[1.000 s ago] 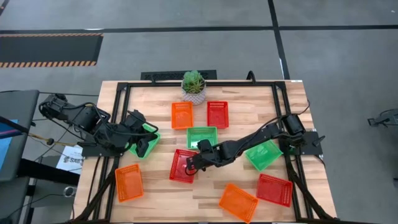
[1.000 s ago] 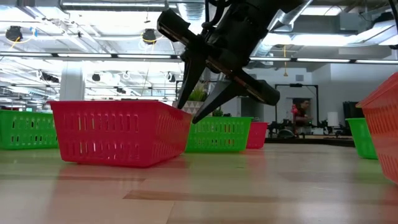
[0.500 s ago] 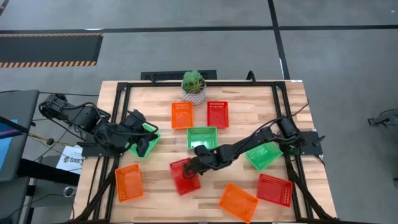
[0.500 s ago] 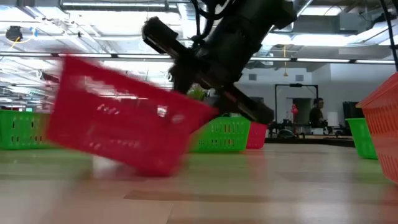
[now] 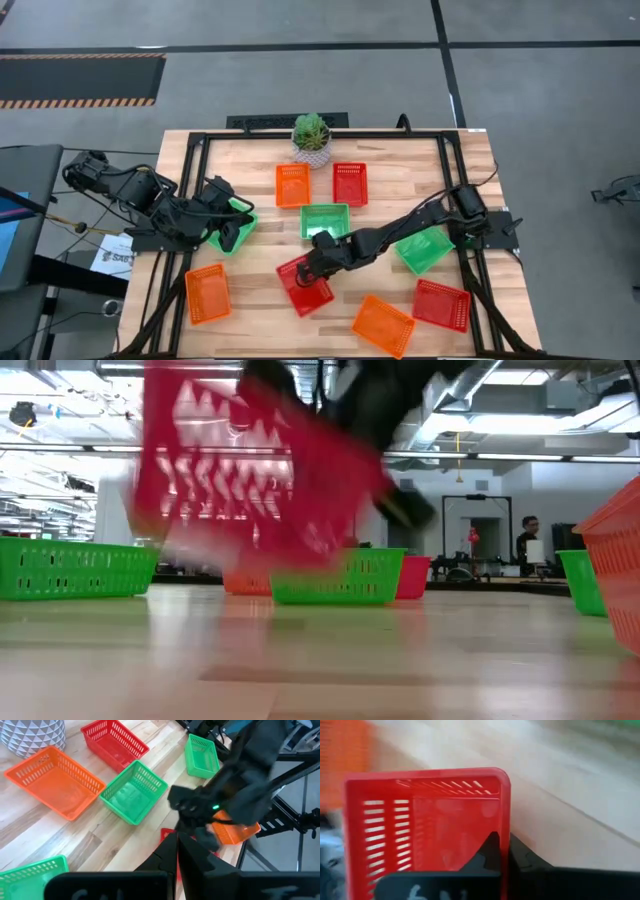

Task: Stack baskets by color
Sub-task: Stack the bottom left red bin on the top red bin

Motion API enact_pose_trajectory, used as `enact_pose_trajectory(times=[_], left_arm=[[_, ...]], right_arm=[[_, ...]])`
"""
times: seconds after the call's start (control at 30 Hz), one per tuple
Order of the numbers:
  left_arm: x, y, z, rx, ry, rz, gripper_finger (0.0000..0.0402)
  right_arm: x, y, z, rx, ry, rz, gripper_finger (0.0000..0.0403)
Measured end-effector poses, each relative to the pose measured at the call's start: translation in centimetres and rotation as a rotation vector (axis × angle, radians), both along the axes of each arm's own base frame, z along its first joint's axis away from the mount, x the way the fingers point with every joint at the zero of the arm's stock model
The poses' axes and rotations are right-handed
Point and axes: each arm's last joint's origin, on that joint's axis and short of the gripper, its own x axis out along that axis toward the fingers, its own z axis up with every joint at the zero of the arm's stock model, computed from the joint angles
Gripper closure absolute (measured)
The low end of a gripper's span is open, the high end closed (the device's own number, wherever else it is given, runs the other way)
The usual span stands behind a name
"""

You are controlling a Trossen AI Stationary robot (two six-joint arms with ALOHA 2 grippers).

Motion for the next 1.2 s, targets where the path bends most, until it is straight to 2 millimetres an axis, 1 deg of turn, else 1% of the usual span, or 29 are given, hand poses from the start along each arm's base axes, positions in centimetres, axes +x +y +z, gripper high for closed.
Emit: enact_pose_trajectory(times=[0.1,0.17,0.23,0.3,0.37,0.43,0.5,0.57,0.67,0.77,0.87,1.03,1.13,1.2], left_arm=[[0.0,0.0,0.0,-0.002,0.0,-0.001,0.0401],[0.0,0.0,0.0,-0.002,0.0,-0.001,0.0401],[0.0,0.0,0.0,0.0,-0.004,0.002,0.0401],[0.0,0.0,0.0,0.007,-0.009,0.012,0.0401],[0.1,0.1,0.1,0.013,-0.016,0.022,0.0401],[0.1,0.1,0.1,0.018,-0.023,0.039,0.0401],[0.1,0.1,0.1,0.027,-0.028,0.052,0.0401],[0.1,0.2,0.1,0.035,-0.032,0.06,0.0401],[0.0,0.2,0.1,0.038,-0.039,0.081,0.0401],[0.0,0.3,0.1,0.03,-0.045,0.103,0.0401],[0.0,0.3,0.1,0.017,-0.047,0.114,0.0401],[0.0,0.3,0.1,0.015,-0.055,0.136,0.0401],[0.0,0.3,0.2,0.011,-0.06,0.146,0.0401],[0.0,0.3,0.2,0.01,-0.06,0.147,0.0401]], right_arm=[[-1.1,-0.8,4.7,-0.031,-0.079,0.035,0.0393],[-2.4,-1.8,7.4,-0.093,-0.105,0.034,0.0396],[-4.3,-3.4,10.1,-0.182,-0.105,-0.02,0.0396],[-6.6,-5.6,12.5,-0.265,-0.081,-0.129,0.0395],[-9.0,-7.8,13.9,-0.35,-0.013,-0.252,0.0396],[-11.1,-10.0,14.6,-0.407,0.058,-0.362,0.0398],[-12.8,-12.3,14.6,-0.422,0.128,-0.428,0.0398],[-14.0,-14.4,14.3,-0.409,0.17,-0.455,0.0397],[-14.7,-17.3,12.8,-0.365,0.173,-0.469,0.0398],[-14.5,-19.6,11.1,-0.314,0.155,-0.49,0.0398],[-13.8,-20.8,9.7,-0.283,0.144,-0.507,0.0397],[-12.5,-21.8,7.6,-0.283,0.201,-0.491,0.0395],[-12.2,-22.6,6.5,-0.288,0.253,-0.482,0.0396],[-12.2,-23.2,6.1,-0.285,0.267,-0.474,0.0394]])
